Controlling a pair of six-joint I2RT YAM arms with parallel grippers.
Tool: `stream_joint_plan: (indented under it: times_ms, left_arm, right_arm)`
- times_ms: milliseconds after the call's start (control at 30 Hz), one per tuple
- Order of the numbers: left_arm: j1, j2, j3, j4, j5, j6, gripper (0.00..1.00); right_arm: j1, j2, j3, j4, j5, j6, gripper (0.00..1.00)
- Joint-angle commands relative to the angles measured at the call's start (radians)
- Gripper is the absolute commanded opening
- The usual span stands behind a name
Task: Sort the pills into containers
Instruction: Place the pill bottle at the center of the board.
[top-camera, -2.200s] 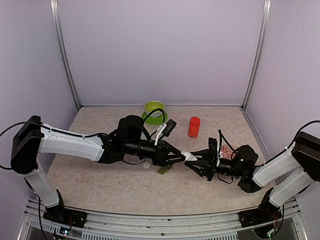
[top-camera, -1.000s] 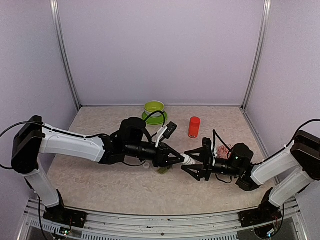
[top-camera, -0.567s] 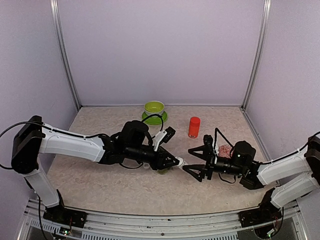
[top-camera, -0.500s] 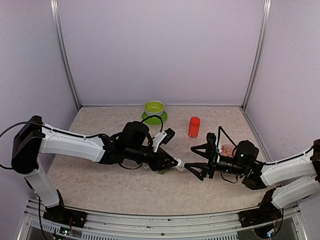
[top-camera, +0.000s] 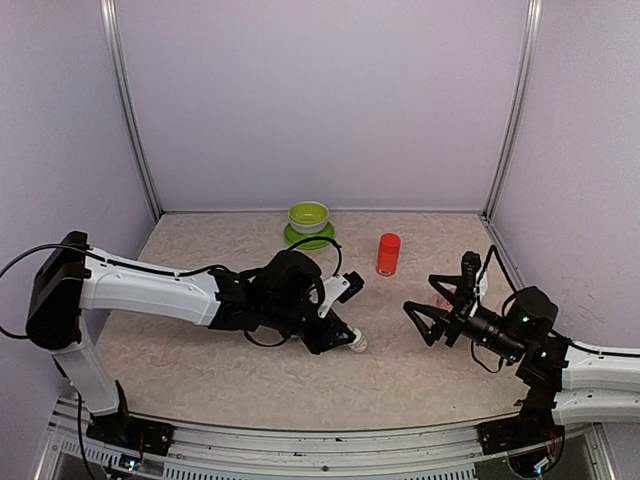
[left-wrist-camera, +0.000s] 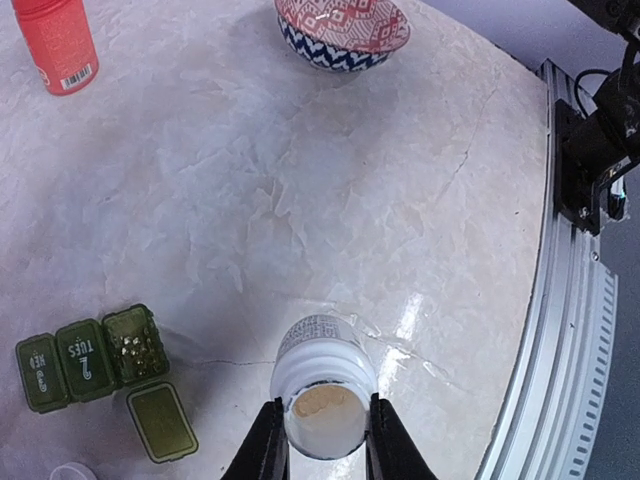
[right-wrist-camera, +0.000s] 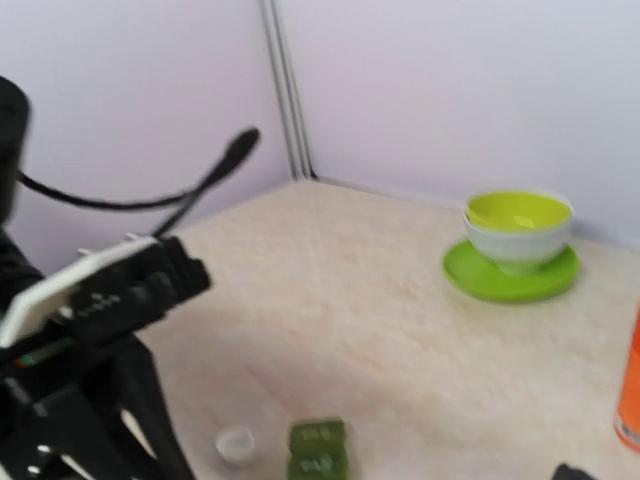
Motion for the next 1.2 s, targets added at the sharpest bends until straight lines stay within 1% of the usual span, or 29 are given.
stream_joint_plan:
  times_ms: [0, 333, 500, 600, 667, 833, 967, 1100, 1167]
  left_arm:
    - [-0.029, 0.048, 0.037, -0.080, -0.076, 0.033, 0.20]
    - [-0.092, 0.101, 0.062, -0.126, -0.165, 0.038, 0.20]
    - [-0.105, 0.126, 0.069, -0.142, -0.178, 0.043, 0.21]
    - [-0.111, 0.131, 0.071, -0.145, -0.182, 0.044, 0.24]
    - [-0.114, 0.133, 0.071, -0.141, -0.182, 0.043, 0.28]
    - [-0.120, 0.130, 0.071, -0.130, -0.200, 0.043, 0.46]
    - [-0.120, 0.095, 0.061, -0.098, -0.217, 0.031, 0.57]
    - [-0.115, 0.004, 0.026, -0.060, -0.273, 0.007, 0.66]
    - [-0.091, -0.039, -0.002, -0.050, -0.291, -0.005, 0.67]
  right_arm:
    - [0.007, -0.007, -0.026, -0.070, 0.055, 0.001, 1.00]
    - [0.006, 0.016, -0.030, -0.048, 0.058, -0.013, 1.00]
    - [0.006, 0.020, -0.034, -0.048, 0.060, -0.011, 1.00]
    - [0.006, 0.007, -0.039, -0.050, 0.065, -0.011, 1.00]
    - [0.006, -0.003, -0.042, -0.052, 0.065, -0.014, 1.00]
    - [0.007, -0.009, -0.041, -0.057, 0.068, -0.016, 1.00]
    - [0.007, -0.003, -0.042, -0.059, 0.063, -0.012, 1.00]
    - [0.007, -0.003, -0.041, -0.060, 0.059, -0.011, 1.00]
    - [0.006, -0.002, -0.040, -0.058, 0.052, -0.011, 1.00]
